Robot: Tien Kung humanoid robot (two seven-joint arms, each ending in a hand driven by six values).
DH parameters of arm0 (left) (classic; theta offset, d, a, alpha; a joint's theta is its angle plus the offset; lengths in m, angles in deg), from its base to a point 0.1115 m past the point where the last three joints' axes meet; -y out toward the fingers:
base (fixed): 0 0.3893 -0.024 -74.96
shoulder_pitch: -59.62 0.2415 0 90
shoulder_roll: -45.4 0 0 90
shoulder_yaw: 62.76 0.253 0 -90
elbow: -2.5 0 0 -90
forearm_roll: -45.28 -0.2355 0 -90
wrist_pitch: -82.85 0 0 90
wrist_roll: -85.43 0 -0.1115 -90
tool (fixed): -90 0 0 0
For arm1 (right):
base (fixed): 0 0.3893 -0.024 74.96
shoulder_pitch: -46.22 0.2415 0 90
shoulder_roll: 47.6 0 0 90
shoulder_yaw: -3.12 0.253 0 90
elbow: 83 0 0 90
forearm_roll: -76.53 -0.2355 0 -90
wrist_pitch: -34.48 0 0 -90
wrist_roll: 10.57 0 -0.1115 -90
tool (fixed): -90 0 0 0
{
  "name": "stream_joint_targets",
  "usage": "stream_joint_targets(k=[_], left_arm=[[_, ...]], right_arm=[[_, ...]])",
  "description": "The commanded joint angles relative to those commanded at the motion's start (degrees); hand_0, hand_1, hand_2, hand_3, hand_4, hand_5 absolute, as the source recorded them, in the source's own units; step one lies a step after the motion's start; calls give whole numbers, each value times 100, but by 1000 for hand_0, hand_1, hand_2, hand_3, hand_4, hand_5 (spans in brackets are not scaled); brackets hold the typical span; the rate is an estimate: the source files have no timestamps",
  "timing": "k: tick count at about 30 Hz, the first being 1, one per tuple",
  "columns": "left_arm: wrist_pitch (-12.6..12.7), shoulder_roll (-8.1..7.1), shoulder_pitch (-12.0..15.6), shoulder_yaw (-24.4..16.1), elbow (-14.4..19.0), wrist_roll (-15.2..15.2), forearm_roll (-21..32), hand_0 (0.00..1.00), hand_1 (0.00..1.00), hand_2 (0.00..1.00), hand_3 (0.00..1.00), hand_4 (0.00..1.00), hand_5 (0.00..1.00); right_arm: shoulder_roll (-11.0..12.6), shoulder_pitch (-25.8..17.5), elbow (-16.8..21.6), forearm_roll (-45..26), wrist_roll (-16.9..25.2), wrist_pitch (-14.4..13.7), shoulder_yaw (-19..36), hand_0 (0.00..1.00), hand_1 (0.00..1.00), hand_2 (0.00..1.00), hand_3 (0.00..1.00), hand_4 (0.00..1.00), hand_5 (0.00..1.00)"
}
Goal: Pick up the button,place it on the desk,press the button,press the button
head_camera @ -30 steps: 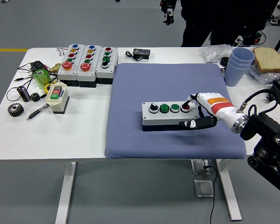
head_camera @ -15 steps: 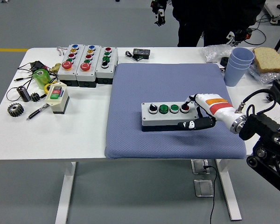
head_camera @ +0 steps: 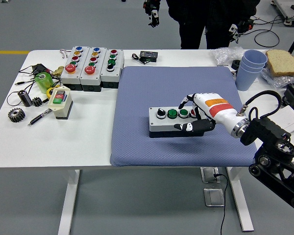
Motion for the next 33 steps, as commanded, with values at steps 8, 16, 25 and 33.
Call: stream_joint_targets(k=[8, 16, 25, 33], left_arm=[[-4, 9, 30, -52, 0, 24, -92, 622, 658, 676, 596, 331, 649], [-12, 9, 51, -68, 0, 36, -144, 622, 657, 676, 596, 331, 647], [-8, 5, 52, -45, 0, 25, -109, 622, 656, 676, 594, 332, 644], [-8, 2, 32, -20, 0, 23, -88, 622, 655, 674, 593, 332, 642]], right_arm=[[-88, -89, -337, -42, 14, 27, -137, 131, 2, 161, 596, 936, 579], [-75, -99, -310, -71, 13, 30, -155, 131, 2, 160, 594, 937, 580], [-16, -41, -183, -196, 21, 41, 25, 131, 2, 160, 593, 937, 577], [-26, -41, -255, -240, 29, 38, 40, 131, 2, 160, 592, 936, 576]])
